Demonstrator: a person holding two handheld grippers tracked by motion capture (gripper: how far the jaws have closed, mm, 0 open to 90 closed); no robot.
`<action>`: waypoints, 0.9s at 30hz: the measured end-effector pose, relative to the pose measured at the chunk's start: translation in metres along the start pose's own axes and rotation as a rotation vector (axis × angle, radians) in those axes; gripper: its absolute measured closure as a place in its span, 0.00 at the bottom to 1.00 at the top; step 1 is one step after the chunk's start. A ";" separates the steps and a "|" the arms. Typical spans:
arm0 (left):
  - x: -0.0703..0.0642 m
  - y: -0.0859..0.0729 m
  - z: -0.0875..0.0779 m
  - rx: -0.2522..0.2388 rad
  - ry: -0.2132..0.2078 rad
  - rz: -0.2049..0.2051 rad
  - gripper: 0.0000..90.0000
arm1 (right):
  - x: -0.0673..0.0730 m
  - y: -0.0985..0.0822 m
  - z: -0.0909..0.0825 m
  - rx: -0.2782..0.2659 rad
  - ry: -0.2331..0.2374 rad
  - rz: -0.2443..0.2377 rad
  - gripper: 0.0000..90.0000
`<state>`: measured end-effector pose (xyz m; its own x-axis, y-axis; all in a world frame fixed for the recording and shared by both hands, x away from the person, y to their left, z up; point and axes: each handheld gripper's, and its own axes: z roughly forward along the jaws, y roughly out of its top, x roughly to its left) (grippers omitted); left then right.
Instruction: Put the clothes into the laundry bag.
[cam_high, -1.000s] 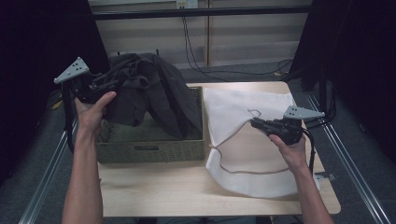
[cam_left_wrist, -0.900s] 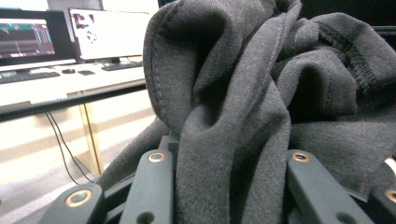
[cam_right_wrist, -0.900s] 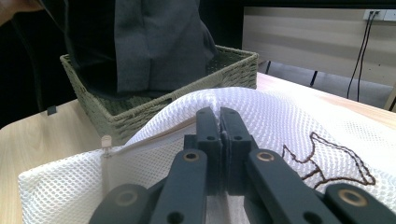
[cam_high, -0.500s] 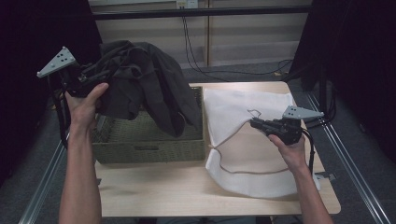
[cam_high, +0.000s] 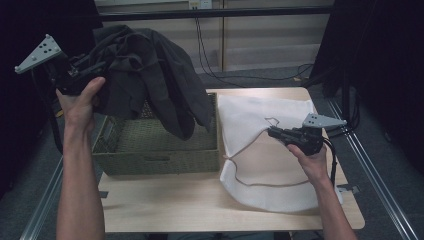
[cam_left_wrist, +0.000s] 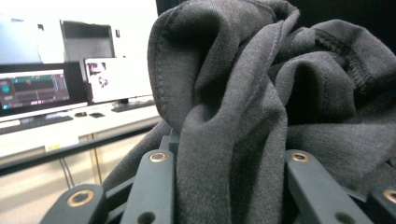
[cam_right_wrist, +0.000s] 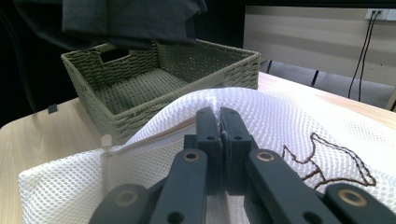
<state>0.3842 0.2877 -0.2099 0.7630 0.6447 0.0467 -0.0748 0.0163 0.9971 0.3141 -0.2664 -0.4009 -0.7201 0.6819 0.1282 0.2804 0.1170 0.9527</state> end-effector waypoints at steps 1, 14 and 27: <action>-0.001 0.002 0.000 -0.014 -0.002 -0.008 0.76 | 0.000 0.000 0.000 0.000 0.000 0.000 0.98; -0.009 0.028 -0.012 -0.070 0.012 0.028 0.76 | 0.000 -0.001 0.001 0.001 0.004 0.007 0.98; -0.033 0.043 -0.015 -0.125 -0.062 0.018 0.76 | 0.000 -0.001 0.002 0.006 0.002 0.008 0.98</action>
<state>0.3464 0.2782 -0.1697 0.7989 0.5971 0.0720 -0.1651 0.1027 0.9809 0.3149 -0.2650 -0.4026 -0.7191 0.6814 0.1363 0.2898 0.1159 0.9500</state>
